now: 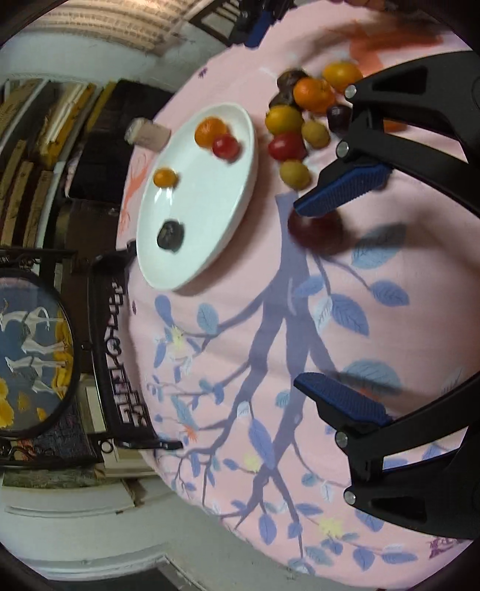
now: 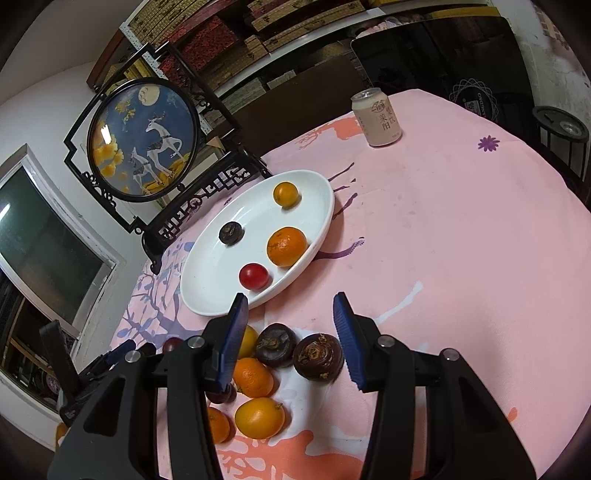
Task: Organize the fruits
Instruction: 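Grasp the dark red plum with the left gripper while the right grasps a brown mangosteen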
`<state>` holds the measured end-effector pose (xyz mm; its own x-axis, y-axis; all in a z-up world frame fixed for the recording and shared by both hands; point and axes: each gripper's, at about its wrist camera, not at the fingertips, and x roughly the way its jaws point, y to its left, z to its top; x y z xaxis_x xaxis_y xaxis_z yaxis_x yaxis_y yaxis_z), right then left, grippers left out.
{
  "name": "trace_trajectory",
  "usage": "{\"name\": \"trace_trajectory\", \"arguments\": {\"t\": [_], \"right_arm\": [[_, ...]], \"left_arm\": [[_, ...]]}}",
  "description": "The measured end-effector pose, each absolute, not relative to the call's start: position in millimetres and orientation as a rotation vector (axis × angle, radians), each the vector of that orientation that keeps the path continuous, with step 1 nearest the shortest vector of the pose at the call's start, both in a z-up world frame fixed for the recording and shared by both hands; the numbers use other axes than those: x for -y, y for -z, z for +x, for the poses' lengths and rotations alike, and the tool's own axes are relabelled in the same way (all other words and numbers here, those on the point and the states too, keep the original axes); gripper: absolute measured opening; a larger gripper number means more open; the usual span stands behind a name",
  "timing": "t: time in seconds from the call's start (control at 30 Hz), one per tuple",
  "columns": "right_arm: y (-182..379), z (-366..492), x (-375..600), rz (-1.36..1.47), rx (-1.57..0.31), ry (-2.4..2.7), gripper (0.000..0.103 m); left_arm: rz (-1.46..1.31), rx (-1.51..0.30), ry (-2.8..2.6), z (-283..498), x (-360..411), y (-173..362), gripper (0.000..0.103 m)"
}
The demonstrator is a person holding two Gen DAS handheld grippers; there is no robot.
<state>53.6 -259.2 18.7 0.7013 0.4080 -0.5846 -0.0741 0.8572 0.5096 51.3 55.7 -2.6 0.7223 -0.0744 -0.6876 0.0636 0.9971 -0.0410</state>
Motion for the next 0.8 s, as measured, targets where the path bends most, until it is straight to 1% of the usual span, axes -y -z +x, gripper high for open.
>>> {"name": "trace_trajectory", "arguments": {"t": [0.2, 0.4, 0.63, 0.7, 0.77, 0.8], "right_arm": [[-19, 54, 255, 0.461, -0.757, -0.28, 0.048], [-19, 54, 251, 0.443, -0.762, -0.286, 0.048], [-17, 56, 247, 0.415, -0.774, -0.289, 0.048], [-16, 56, 247, 0.415, -0.777, -0.288, 0.048], [-15, 56, 246, 0.412, -0.783, -0.29, 0.048], [-14, 57, 245, 0.408, -0.791, -0.292, 0.048]], "left_arm": [[0.137, -0.764, 0.107, 48, -26, 12, 0.088], [0.121, -0.8, 0.118, 54, -26, 21, 0.087], [0.185, -0.768, 0.126, 62, -11, 22, 0.087], [0.19, -0.784, 0.128, 68, -9, 26, 0.083], [0.161, -0.807, 0.141, 75, -12, 28, 0.073], [0.141, -0.819, 0.146, 79, -14, 29, 0.072]]}}
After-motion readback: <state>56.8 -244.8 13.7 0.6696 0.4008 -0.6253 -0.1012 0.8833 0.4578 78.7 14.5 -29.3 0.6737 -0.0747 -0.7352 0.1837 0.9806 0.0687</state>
